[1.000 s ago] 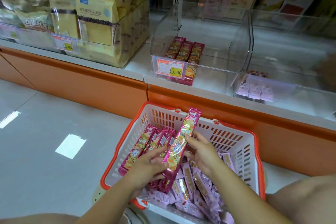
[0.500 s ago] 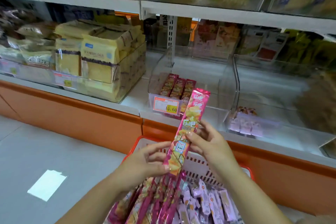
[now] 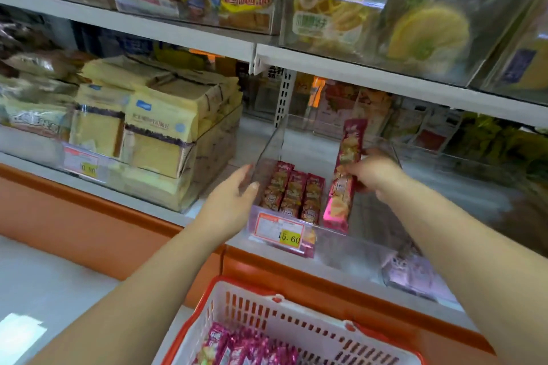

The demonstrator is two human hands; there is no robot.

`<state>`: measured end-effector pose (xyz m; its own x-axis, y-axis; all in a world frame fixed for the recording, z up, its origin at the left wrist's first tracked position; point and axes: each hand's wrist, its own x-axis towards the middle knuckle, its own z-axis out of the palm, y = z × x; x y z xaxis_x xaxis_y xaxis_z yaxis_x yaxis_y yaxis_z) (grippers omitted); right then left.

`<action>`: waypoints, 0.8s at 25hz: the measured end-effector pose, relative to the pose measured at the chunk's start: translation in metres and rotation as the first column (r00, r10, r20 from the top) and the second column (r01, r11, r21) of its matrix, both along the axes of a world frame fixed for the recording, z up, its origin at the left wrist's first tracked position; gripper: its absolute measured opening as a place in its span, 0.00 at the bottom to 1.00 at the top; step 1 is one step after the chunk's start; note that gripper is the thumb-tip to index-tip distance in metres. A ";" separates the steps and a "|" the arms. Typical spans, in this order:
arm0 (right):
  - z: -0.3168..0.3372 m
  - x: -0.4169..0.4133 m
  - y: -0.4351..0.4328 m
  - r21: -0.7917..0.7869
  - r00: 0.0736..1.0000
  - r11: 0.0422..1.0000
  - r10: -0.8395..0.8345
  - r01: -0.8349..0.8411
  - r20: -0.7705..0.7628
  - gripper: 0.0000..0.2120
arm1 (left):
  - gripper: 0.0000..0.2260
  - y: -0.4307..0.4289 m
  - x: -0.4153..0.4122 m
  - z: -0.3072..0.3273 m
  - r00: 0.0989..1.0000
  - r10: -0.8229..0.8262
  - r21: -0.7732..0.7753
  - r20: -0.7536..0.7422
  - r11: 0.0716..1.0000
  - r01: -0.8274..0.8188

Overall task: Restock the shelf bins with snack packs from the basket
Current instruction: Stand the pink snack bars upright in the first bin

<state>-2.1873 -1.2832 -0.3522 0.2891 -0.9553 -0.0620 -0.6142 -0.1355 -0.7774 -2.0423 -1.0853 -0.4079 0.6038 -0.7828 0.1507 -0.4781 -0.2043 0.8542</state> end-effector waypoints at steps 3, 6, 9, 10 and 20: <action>-0.030 0.005 -0.008 0.155 0.963 0.988 0.030 0.012 -0.266 0.16 | 0.18 -0.002 0.008 -0.004 0.998 -0.049 -0.056 -0.041 0.997 0.047; -0.051 0.002 -0.007 0.315 0.938 0.949 0.095 0.016 -0.333 0.19 | 0.18 0.000 0.010 -0.006 0.993 -0.071 -0.100 -0.091 0.993 0.061; -0.061 -0.001 -0.005 0.426 0.973 0.904 0.066 0.035 -0.220 0.14 | 0.18 0.001 0.008 -0.006 0.991 -0.079 -0.116 -0.105 0.991 0.066; -0.062 -0.001 -0.004 0.465 0.979 0.884 0.061 0.037 -0.193 0.13 | 0.18 0.002 0.007 -0.006 0.989 -0.088 -0.120 -0.116 0.990 0.074; -0.026 -0.054 0.110 -0.244 0.870 0.969 0.161 -0.048 0.467 0.13 | 0.07 0.061 -0.011 -0.064 0.933 0.188 -0.073 -0.307 0.973 -0.220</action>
<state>-2.2412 -1.1730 -0.3783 0.3282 -0.8904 0.3153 -0.1456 -0.3775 -0.9145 -2.0532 -1.0243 -0.4715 0.7785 -0.6274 0.0147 -0.1580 -0.1732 0.9721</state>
